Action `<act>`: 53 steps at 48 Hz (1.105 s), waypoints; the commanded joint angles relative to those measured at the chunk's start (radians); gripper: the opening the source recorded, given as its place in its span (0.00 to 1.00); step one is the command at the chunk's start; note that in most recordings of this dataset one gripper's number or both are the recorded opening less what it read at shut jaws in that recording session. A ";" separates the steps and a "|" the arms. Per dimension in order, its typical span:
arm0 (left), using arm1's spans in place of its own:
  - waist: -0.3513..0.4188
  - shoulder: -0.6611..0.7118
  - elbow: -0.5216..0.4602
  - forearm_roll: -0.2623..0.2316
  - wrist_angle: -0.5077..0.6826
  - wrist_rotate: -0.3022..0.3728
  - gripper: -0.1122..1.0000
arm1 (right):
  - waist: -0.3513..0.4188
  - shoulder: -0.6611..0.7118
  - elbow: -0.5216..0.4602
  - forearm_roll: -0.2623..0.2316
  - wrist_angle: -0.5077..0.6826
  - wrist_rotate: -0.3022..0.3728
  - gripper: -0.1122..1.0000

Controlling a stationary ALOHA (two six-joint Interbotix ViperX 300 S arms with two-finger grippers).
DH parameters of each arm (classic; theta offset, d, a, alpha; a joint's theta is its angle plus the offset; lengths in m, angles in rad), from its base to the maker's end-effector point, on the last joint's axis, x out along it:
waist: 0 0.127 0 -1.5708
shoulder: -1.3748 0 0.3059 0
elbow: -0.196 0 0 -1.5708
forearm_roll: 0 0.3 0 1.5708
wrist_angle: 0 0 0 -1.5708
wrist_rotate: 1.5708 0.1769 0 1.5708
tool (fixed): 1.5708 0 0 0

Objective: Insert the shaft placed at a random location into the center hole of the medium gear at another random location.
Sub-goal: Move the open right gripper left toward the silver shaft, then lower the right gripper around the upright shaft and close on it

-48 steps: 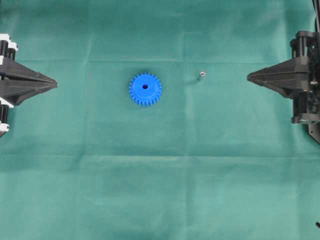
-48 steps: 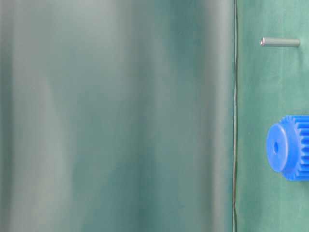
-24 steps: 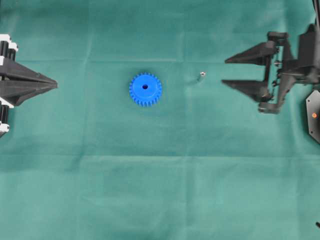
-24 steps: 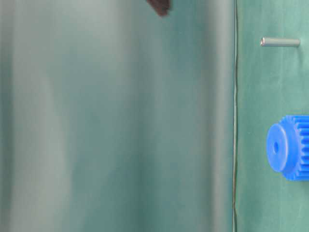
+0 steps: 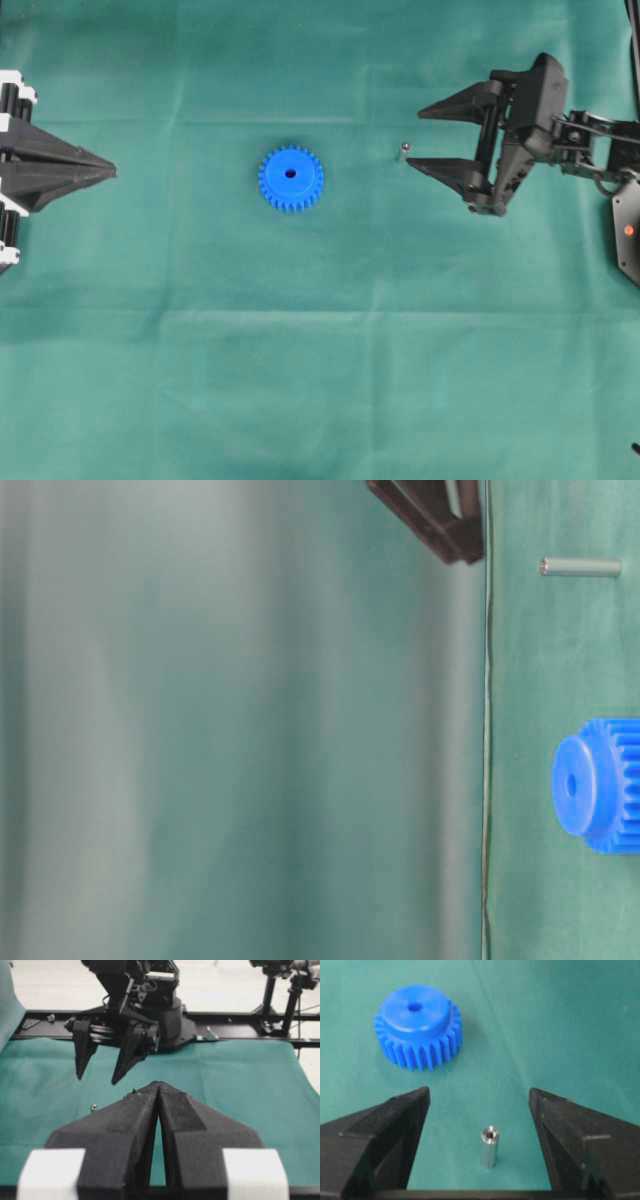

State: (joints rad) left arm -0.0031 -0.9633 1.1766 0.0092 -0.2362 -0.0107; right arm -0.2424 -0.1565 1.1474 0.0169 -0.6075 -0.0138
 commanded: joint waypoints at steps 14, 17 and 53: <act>0.003 0.009 -0.023 0.002 0.000 -0.002 0.10 | -0.017 0.140 -0.049 0.012 -0.054 -0.005 0.87; 0.003 0.008 -0.021 0.003 0.002 -0.002 0.10 | -0.020 0.155 -0.049 0.014 -0.060 -0.005 0.87; 0.003 0.009 -0.021 0.002 0.023 -0.003 0.10 | -0.018 0.183 -0.054 0.020 -0.071 -0.005 0.22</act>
State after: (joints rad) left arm -0.0015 -0.9633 1.1766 0.0077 -0.2117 -0.0123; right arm -0.2577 0.0353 1.1106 0.0353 -0.6611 -0.0138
